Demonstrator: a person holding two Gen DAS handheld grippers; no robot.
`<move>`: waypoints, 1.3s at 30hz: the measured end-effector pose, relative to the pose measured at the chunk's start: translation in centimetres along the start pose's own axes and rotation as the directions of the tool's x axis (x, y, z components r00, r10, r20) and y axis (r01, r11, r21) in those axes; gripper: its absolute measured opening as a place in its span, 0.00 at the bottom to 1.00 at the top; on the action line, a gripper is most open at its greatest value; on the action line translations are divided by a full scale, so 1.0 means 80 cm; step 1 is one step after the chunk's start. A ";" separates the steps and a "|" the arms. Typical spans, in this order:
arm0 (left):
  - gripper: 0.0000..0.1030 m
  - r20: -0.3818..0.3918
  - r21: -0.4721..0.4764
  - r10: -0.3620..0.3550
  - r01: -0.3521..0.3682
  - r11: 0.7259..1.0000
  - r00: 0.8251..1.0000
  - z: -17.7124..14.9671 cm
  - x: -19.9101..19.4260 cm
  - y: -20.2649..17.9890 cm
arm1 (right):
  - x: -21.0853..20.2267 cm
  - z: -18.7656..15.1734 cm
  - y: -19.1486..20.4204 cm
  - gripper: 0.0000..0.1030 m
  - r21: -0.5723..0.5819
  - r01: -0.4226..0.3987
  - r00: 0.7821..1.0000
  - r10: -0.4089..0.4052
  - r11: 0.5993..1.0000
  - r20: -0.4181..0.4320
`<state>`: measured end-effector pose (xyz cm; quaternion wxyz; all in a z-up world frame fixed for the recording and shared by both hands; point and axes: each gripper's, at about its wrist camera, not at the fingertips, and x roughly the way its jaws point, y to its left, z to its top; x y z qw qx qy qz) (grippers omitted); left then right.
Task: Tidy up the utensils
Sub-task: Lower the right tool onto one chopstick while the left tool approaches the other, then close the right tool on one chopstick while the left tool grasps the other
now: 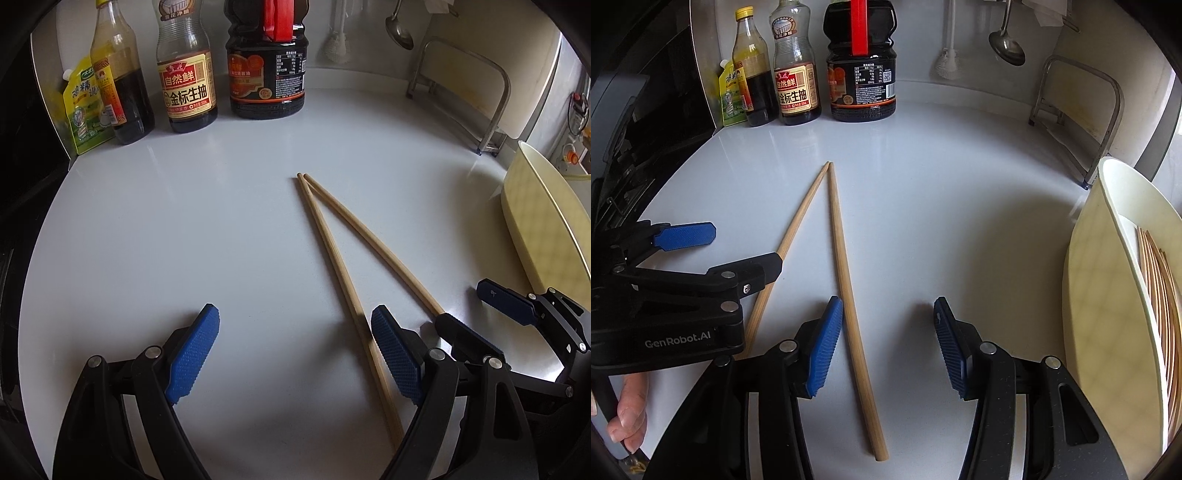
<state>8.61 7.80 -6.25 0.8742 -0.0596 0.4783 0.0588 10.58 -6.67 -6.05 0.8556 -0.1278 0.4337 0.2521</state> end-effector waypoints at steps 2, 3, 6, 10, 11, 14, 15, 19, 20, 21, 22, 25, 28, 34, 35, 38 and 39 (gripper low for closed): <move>0.81 -0.006 0.001 0.003 -0.003 1.000 1.000 0.000 0.002 -0.001 | 0.000 -0.001 0.001 0.46 -0.007 -0.004 1.000 0.004 1.000 0.002; 0.81 -0.005 0.004 0.010 -0.010 1.000 1.000 -0.001 0.003 -0.002 | 0.000 -0.001 0.001 0.45 -0.010 -0.005 1.000 0.005 1.000 0.003; 0.81 -0.006 0.001 0.016 -0.016 1.000 1.000 -0.001 0.003 0.000 | -0.001 -0.001 0.003 0.42 -0.019 -0.006 1.000 0.006 1.000 0.006; 0.80 -0.002 -0.003 0.024 -0.024 1.000 1.000 -0.001 0.003 0.003 | 0.000 0.000 0.008 0.40 -0.033 -0.007 1.000 0.007 0.999 0.009; 0.76 0.001 -0.002 0.026 -0.026 1.000 1.000 -0.002 0.002 0.003 | 0.000 0.001 0.009 0.38 -0.037 -0.006 1.000 0.007 0.999 0.010; 0.62 0.015 0.005 0.032 -0.032 0.999 0.999 -0.005 -0.002 0.002 | 0.001 0.003 0.014 0.29 -0.053 -0.008 1.000 0.009 0.999 0.009; 0.55 0.020 0.008 0.031 -0.031 0.999 0.999 -0.006 -0.004 0.002 | 0.001 0.004 0.017 0.24 -0.064 -0.008 1.000 0.009 0.998 0.010; 0.15 0.027 0.009 0.016 -0.016 1.000 0.999 -0.011 -0.011 0.000 | 0.002 0.005 0.025 0.08 -0.093 0.008 1.000 -0.006 0.996 0.016; 0.08 0.027 0.006 0.008 -0.008 1.000 1.000 -0.012 -0.012 0.000 | 0.002 0.005 0.025 0.06 -0.092 0.009 1.000 -0.008 0.996 0.017; 0.07 0.031 0.004 0.004 -0.004 1.000 1.000 -0.014 -0.013 0.001 | 0.002 0.005 0.024 0.06 -0.084 0.010 1.000 -0.008 0.996 0.018; 0.07 0.038 0.010 0.010 -0.010 1.000 0.999 -0.015 -0.013 0.000 | 0.002 0.005 0.023 0.06 -0.075 0.008 1.000 -0.007 0.997 0.019; 0.07 0.046 0.022 0.024 -0.025 0.999 0.999 -0.020 -0.016 -0.003 | 0.000 0.004 0.020 0.06 -0.050 -0.002 1.000 0.003 0.999 0.018; 0.07 0.037 0.007 -0.006 0.006 1.000 0.999 -0.023 -0.020 0.001 | -0.006 0.004 0.019 0.06 -0.030 -0.016 1.000 0.016 0.999 0.022; 0.07 0.060 -0.012 -0.037 0.038 0.999 0.997 -0.024 -0.044 0.006 | -0.042 0.006 0.021 0.06 0.012 -0.045 0.996 0.044 0.999 0.082; 0.07 0.070 -0.014 -0.044 0.045 0.999 0.997 -0.022 -0.051 0.005 | -0.051 0.007 0.021 0.06 0.020 -0.050 0.994 0.048 0.999 0.097; 0.07 0.108 -0.004 -0.063 0.064 0.998 0.992 -0.016 -0.076 -0.002 | -0.080 0.010 0.017 0.06 0.043 -0.064 0.988 0.058 0.997 0.146; 0.07 0.122 0.003 -0.072 0.072 0.997 0.990 -0.013 -0.084 -0.007 | -0.091 0.011 0.014 0.06 0.053 -0.069 0.985 0.059 0.996 0.163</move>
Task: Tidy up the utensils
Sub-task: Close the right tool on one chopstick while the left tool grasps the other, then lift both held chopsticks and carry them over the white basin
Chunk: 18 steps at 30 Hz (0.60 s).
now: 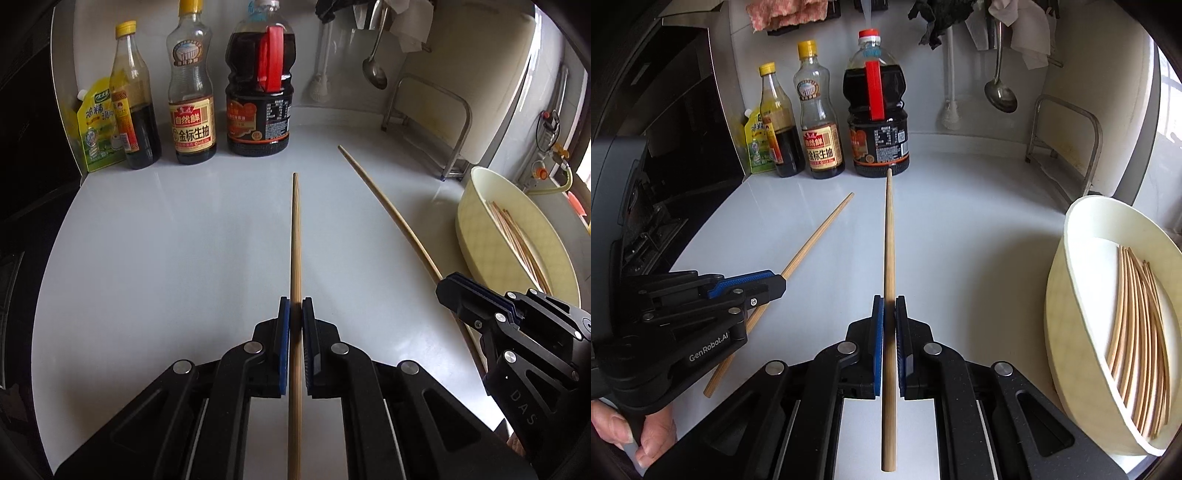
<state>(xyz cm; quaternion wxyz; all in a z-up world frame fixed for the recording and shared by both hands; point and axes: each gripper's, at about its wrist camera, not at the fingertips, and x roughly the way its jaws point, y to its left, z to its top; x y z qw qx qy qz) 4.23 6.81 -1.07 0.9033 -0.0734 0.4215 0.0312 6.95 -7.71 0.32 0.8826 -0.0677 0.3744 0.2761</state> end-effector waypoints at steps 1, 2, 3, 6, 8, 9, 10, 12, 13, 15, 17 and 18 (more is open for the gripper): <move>0.07 0.014 0.006 -0.008 0.008 1.000 1.000 0.005 -0.007 -0.007 | -0.011 0.003 -0.004 0.06 0.010 0.000 1.000 0.000 1.000 0.017; 0.07 0.029 0.013 -0.018 0.017 1.000 0.999 0.011 -0.014 -0.014 | -0.022 0.005 -0.008 0.06 0.021 0.002 0.999 -0.003 1.000 0.034; 0.07 0.042 0.021 -0.031 0.030 0.999 0.999 0.017 -0.020 -0.022 | -0.033 0.007 -0.015 0.06 0.037 0.009 0.999 -0.011 0.999 0.053; 0.07 0.071 0.055 -0.076 0.072 0.996 0.995 0.035 -0.030 -0.055 | -0.065 0.009 -0.045 0.06 0.100 0.038 0.994 -0.047 0.994 0.094; 0.07 0.075 0.085 -0.115 0.109 0.990 0.990 0.047 -0.033 -0.085 | -0.085 0.006 -0.072 0.06 0.151 0.068 0.990 -0.086 0.986 0.115; 0.07 0.073 0.102 -0.137 0.129 0.986 0.988 0.052 -0.032 -0.101 | -0.093 0.004 -0.087 0.06 0.180 0.085 0.987 -0.108 0.980 0.121; 0.07 0.068 0.120 -0.161 0.152 0.981 0.985 0.058 -0.031 -0.119 | -0.101 0.002 -0.104 0.06 0.208 0.102 0.984 -0.130 0.973 0.125; 0.07 0.054 0.156 -0.206 0.196 0.968 0.977 0.068 -0.027 -0.152 | -0.116 -0.003 -0.138 0.06 0.265 0.143 0.975 -0.182 0.954 0.128; 0.07 0.044 0.174 -0.228 0.217 0.961 0.973 0.073 -0.023 -0.169 | -0.121 -0.005 -0.155 0.06 0.292 0.162 0.970 -0.206 0.943 0.126; 0.07 0.030 0.204 -0.252 0.241 0.949 0.967 0.081 -0.013 -0.202 | -0.131 -0.014 -0.191 0.06 0.339 0.207 0.959 -0.259 0.918 0.115; 0.07 0.017 0.229 -0.255 0.245 0.942 0.967 0.090 -0.001 -0.231 | -0.132 -0.024 -0.229 0.06 0.403 0.229 0.954 -0.286 0.886 0.086; 0.07 0.005 0.239 -0.258 0.250 0.938 0.966 0.092 0.006 -0.244 | -0.131 -0.028 -0.246 0.06 0.430 0.236 0.953 -0.294 0.871 0.073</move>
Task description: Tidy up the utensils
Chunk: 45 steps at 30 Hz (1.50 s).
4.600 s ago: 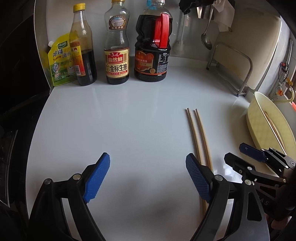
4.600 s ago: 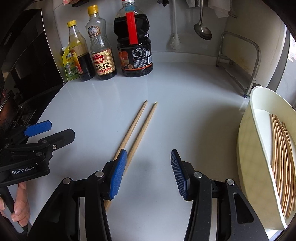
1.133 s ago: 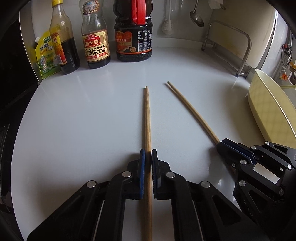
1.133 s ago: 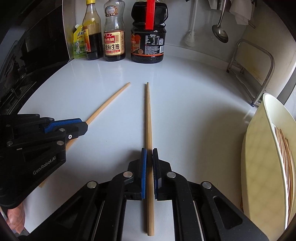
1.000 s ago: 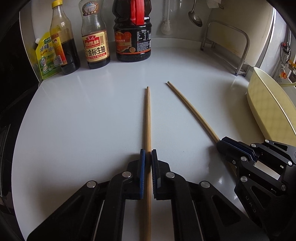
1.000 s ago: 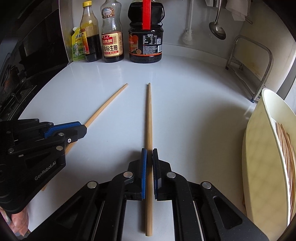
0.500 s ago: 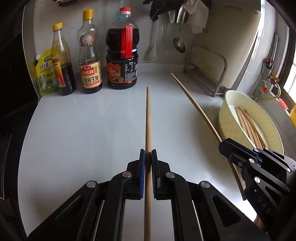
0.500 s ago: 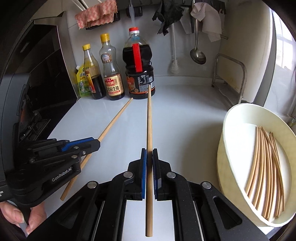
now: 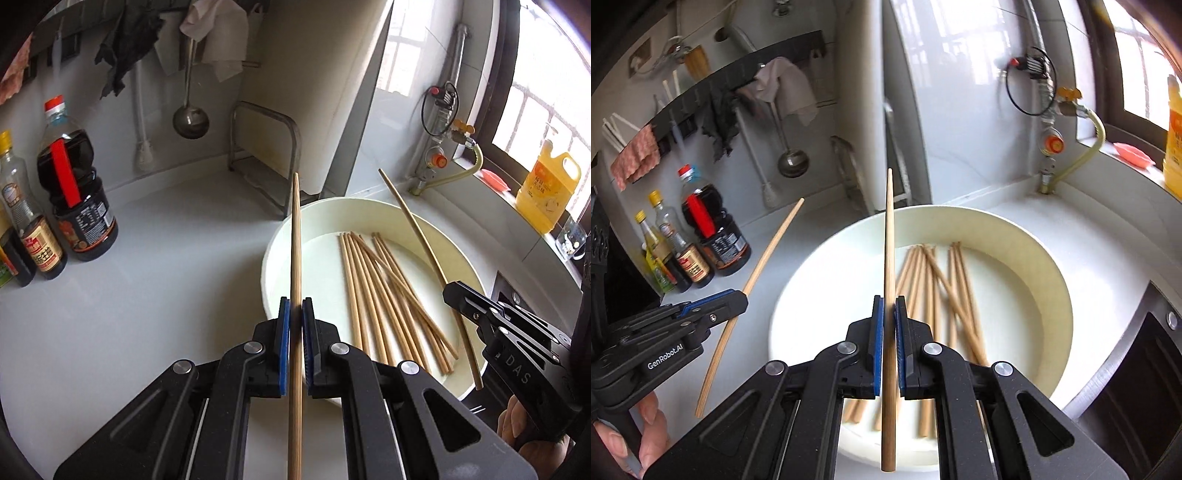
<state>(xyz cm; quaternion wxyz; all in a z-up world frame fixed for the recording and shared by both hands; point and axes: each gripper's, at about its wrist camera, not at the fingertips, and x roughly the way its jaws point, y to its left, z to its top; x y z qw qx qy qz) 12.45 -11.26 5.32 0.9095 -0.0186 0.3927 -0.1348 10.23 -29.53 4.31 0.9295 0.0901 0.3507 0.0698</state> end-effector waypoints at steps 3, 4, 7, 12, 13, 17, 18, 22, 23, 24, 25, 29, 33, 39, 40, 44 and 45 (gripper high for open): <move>0.07 -0.032 0.030 -0.019 0.020 0.999 0.999 0.011 0.028 -0.026 | 0.015 0.002 -0.037 0.06 0.055 0.025 0.999 -0.023 0.998 -0.032; 0.07 -0.040 0.038 -0.022 0.023 0.999 0.999 0.014 0.035 -0.033 | 0.019 0.001 -0.044 0.06 0.066 0.029 0.999 -0.027 0.997 -0.039; 0.07 -0.061 0.049 -0.028 0.031 0.998 0.998 0.023 0.057 -0.049 | 0.028 0.000 -0.054 0.06 0.082 0.035 0.998 -0.031 0.996 -0.054; 0.22 -0.100 0.027 -0.013 0.016 1.000 0.995 0.029 0.078 -0.053 | 0.031 0.000 -0.062 0.06 0.091 0.039 0.997 -0.033 0.995 -0.069; 0.28 -0.100 0.017 -0.009 0.010 1.000 0.995 0.029 0.078 -0.050 | 0.029 0.001 -0.063 0.07 0.092 0.042 0.997 -0.036 0.995 -0.065; 0.84 -0.037 -0.024 0.028 -0.029 0.999 0.999 0.027 0.061 -0.031 | 0.025 0.002 -0.064 0.08 0.094 0.042 0.998 -0.037 0.995 -0.058; 0.84 -0.029 -0.028 0.043 -0.044 0.999 0.999 0.027 0.056 -0.027 | 0.024 0.002 -0.062 0.10 0.090 0.040 0.998 -0.035 0.995 -0.060; 0.84 -0.015 -0.035 0.088 -0.089 0.995 0.996 0.025 0.038 -0.011 | 0.020 0.002 -0.051 0.23 0.072 0.031 0.998 -0.027 0.997 -0.055; 0.84 -0.008 -0.035 0.099 -0.100 0.994 0.995 0.023 0.034 -0.008 | 0.018 0.003 -0.048 0.24 0.062 0.031 0.998 -0.027 0.998 -0.053; 0.85 -0.002 -0.033 0.108 -0.108 0.994 0.994 0.022 0.029 -0.006 | 0.017 0.003 -0.045 0.24 0.055 0.031 0.998 -0.029 0.998 -0.050; 0.85 0.003 -0.032 0.114 -0.113 0.993 0.994 0.020 0.025 -0.003 | 0.015 0.003 -0.041 0.24 0.049 0.031 0.998 -0.029 0.998 -0.047; 0.85 0.020 -0.017 0.127 -0.127 0.992 0.992 0.012 0.009 0.003 | 0.012 0.002 -0.028 0.34 0.023 0.028 0.999 -0.027 0.999 -0.038; 0.87 0.037 -0.026 0.149 -0.148 0.989 0.988 0.004 -0.006 0.013 | 0.009 -0.001 -0.016 0.37 -0.005 0.033 0.999 -0.033 0.999 -0.034; 0.93 0.066 -0.052 0.156 -0.153 0.987 0.985 -0.001 -0.024 0.023 | 0.004 -0.003 -0.003 0.48 -0.016 0.016 0.999 -0.017 1.000 -0.029; 0.93 0.069 -0.053 0.161 -0.158 0.986 0.984 -0.002 -0.026 0.023 | 0.003 -0.003 -0.001 0.48 -0.020 0.018 0.999 -0.018 1.000 -0.028; 0.94 0.075 -0.055 0.170 -0.167 0.984 0.982 -0.003 -0.032 0.023 | -0.003 -0.003 0.002 0.48 -0.027 0.024 0.999 -0.024 0.999 -0.021; 0.94 0.077 -0.057 0.171 -0.167 0.984 0.982 -0.003 -0.033 0.024 | -0.004 -0.003 0.003 0.49 -0.027 0.025 1.000 -0.025 0.999 -0.019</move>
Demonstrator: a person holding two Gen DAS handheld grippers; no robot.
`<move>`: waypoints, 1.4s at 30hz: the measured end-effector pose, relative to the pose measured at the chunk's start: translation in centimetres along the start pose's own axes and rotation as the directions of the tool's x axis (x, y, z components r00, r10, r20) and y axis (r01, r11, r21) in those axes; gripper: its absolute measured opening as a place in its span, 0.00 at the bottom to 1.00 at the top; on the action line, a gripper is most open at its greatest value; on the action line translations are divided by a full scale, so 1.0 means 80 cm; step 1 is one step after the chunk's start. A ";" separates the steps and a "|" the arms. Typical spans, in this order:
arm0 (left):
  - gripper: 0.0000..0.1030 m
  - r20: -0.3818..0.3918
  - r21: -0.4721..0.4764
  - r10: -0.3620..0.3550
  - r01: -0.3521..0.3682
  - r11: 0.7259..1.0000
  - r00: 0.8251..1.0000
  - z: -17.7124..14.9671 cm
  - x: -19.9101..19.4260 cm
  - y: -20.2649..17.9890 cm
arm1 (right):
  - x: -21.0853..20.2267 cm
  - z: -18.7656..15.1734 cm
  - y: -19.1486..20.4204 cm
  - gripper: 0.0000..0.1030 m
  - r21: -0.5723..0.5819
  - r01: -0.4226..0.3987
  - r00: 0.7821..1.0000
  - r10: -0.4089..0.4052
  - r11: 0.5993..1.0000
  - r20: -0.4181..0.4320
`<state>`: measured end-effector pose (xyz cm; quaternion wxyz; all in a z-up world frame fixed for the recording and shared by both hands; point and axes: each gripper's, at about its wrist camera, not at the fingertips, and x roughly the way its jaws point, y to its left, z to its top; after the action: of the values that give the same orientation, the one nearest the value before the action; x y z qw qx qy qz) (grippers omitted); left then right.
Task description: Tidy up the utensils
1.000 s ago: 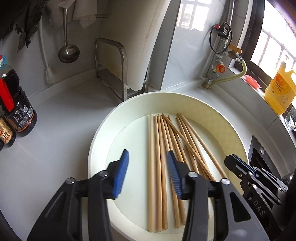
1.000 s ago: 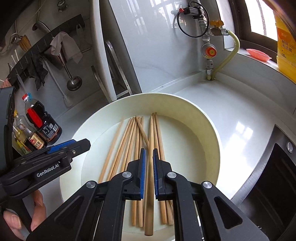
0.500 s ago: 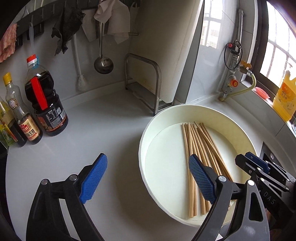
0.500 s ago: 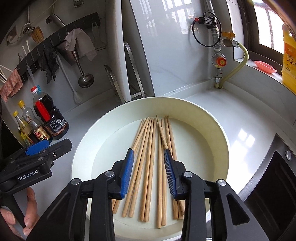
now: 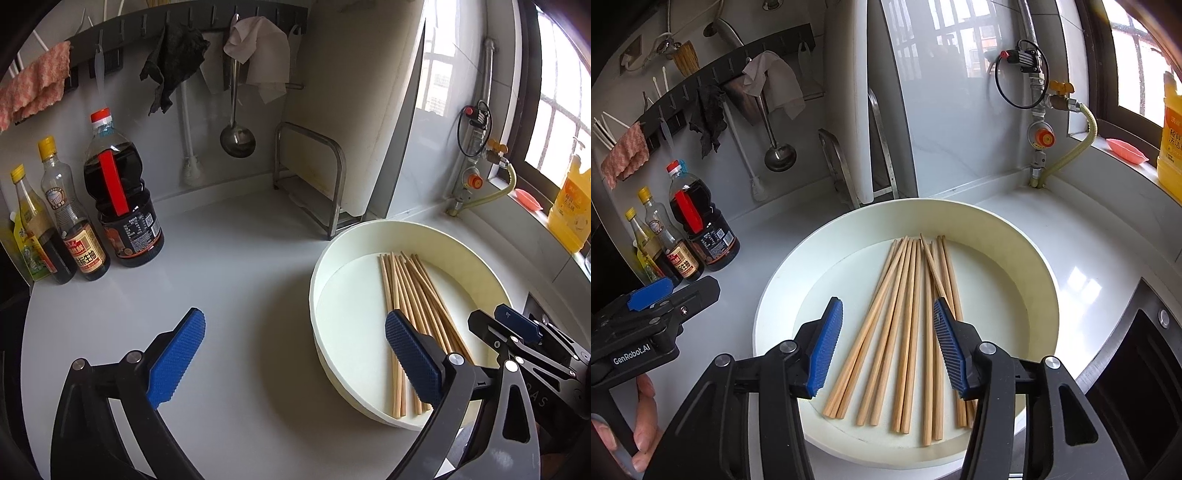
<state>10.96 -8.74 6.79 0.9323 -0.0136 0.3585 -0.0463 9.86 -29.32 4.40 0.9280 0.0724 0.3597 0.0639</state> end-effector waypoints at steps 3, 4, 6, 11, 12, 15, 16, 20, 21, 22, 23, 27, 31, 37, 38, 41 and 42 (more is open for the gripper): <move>0.94 0.005 -0.001 0.002 -0.002 1.000 1.000 -0.001 -0.003 0.000 | -0.003 0.001 0.002 0.51 -0.003 0.002 1.000 -0.002 1.000 0.005; 0.94 0.007 -0.001 0.004 -0.004 1.000 1.000 -0.002 -0.004 0.000 | -0.004 0.001 0.002 0.51 -0.002 0.002 1.000 -0.002 1.000 0.006; 0.94 0.007 0.000 0.002 -0.002 1.000 1.000 -0.003 -0.006 0.000 | -0.005 0.001 0.002 0.52 0.001 0.001 1.000 -0.001 1.000 0.008; 0.94 -0.013 -0.002 0.004 -0.004 1.000 1.000 -0.004 -0.003 0.000 | -0.006 0.001 0.003 0.53 0.000 0.000 1.000 0.000 1.000 0.008; 0.94 -0.010 0.001 0.015 -0.015 1.000 1.000 -0.005 -0.003 0.000 | -0.007 0.001 0.003 0.53 -0.001 -0.001 1.000 0.001 1.000 0.008; 0.94 0.001 0.007 0.048 -0.048 0.999 0.999 -0.007 -0.005 0.000 | -0.008 0.001 0.005 0.53 -0.006 -0.002 1.000 0.002 1.000 0.008; 0.94 0.000 0.009 0.049 -0.049 0.999 0.999 -0.007 -0.005 0.000 | -0.008 0.001 0.006 0.54 -0.006 -0.003 1.000 0.003 1.000 0.008; 0.94 0.000 0.013 0.052 -0.052 0.999 0.999 -0.007 -0.006 0.002 | -0.009 0.000 0.008 0.54 -0.011 -0.005 1.000 0.005 1.000 0.007; 0.94 0.002 0.014 0.056 -0.056 0.998 0.998 -0.007 -0.007 0.002 | -0.009 0.000 0.008 0.54 -0.011 -0.004 1.000 0.005 1.000 0.008; 0.94 0.004 0.017 0.058 -0.058 0.998 0.998 -0.007 -0.008 0.001 | -0.009 0.000 0.009 0.54 -0.012 -0.005 1.000 0.005 1.000 0.008; 0.94 0.004 0.018 0.059 -0.059 0.998 0.998 -0.007 -0.008 0.001 | -0.009 0.000 0.010 0.54 -0.013 -0.005 1.000 0.005 1.000 0.007; 0.94 0.002 0.022 0.057 -0.057 0.998 0.998 -0.007 -0.008 0.001 | -0.009 0.000 0.010 0.54 -0.013 -0.004 1.000 0.004 1.000 0.007; 0.94 -0.003 0.025 0.056 -0.056 0.998 0.998 -0.008 -0.007 0.001 | -0.007 0.000 0.010 0.54 -0.013 -0.001 1.000 0.001 1.000 0.001; 0.94 -0.005 0.018 0.056 -0.056 0.998 0.998 -0.008 -0.006 0.002 | -0.007 0.000 0.011 0.54 -0.019 0.004 1.000 -0.004 1.000 0.001; 0.94 -0.007 0.017 0.055 -0.055 0.998 0.998 -0.008 -0.006 0.002 | -0.006 0.000 0.011 0.54 -0.019 0.005 1.000 -0.005 1.000 0.001; 0.94 -0.012 0.017 0.053 -0.053 0.998 0.999 -0.008 -0.006 0.002 | -0.006 0.000 0.011 0.54 -0.020 0.004 1.000 -0.004 1.000 0.001; 0.94 -0.012 0.016 0.054 -0.053 0.998 0.998 -0.008 -0.006 0.002 | -0.006 0.000 0.011 0.54 -0.022 0.003 1.000 -0.003 1.000 0.000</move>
<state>10.20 -8.51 6.59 0.9311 0.0037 0.3641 -0.0242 9.46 -28.52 4.86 0.9289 0.0618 0.3590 0.0662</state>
